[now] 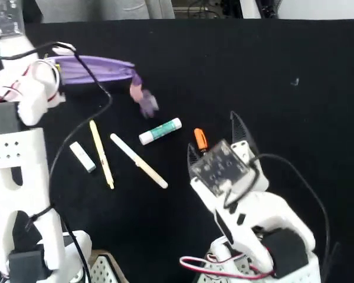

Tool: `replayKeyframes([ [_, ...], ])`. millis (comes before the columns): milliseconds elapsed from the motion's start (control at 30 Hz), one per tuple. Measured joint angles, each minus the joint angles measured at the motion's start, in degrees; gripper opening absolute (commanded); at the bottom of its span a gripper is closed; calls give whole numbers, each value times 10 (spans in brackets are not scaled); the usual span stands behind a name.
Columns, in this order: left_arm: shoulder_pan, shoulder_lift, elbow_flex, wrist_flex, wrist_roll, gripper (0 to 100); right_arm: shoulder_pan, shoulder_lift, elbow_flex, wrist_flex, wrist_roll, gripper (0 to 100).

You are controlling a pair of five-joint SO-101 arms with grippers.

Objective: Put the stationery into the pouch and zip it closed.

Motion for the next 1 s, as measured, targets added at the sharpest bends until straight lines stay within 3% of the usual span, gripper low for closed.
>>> replayKeyframes([
  [167,-38,1,0,0,0,28,8,116,-57,35,-15,310],
  [433,-41,1,84,-62,0,28,102,348,-100,5,-54,308],
  [667,-41,1,133,-111,0,28,103,506,-113,-39,-55,308],
  [1000,-41,1,153,-120,20,28,103,760,-222,-39,-78,308],
])
